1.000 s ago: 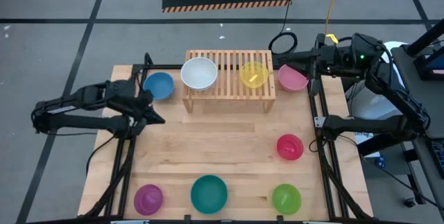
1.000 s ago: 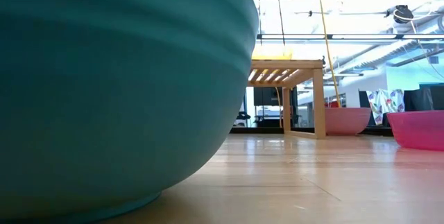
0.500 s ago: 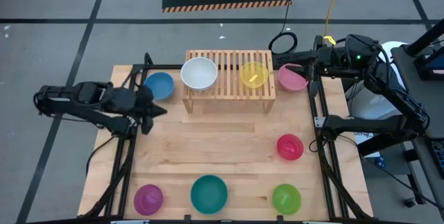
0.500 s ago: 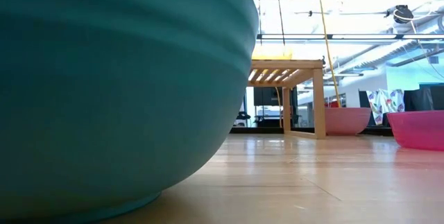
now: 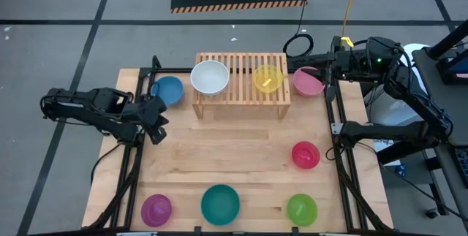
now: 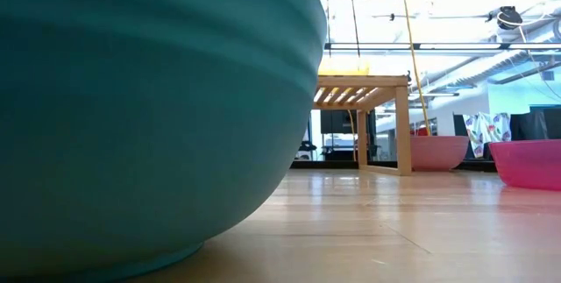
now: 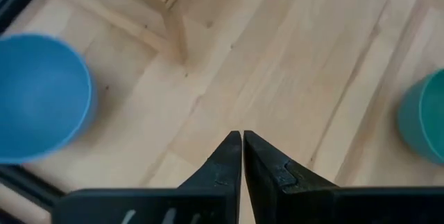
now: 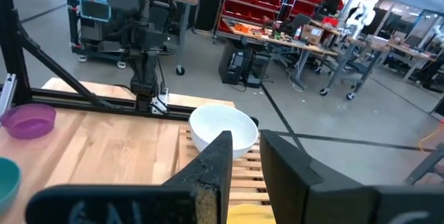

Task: Place and stack bowls onto a shelf
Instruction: Stack the blue bowl on top of the white bowl on the shelf

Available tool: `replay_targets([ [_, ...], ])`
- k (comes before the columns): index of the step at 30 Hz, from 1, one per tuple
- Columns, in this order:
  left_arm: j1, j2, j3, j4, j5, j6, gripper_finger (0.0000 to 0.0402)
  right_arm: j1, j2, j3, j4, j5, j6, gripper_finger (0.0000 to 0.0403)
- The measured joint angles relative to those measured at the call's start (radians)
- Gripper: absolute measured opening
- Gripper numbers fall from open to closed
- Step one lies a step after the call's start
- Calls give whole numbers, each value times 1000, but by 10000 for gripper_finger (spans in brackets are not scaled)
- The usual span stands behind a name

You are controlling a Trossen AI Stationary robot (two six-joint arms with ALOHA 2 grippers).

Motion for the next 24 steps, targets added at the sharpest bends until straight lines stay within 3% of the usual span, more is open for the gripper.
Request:
replay_targets([
  [11, 58, 67, 0, -5, -2, 152, 26, 0, 0, 0, 2, 0, -3, 67],
  [24, 178, 153, 0, -105, -46, 218, 26, 0, 0, 0, 3, 0, -3, 67],
])
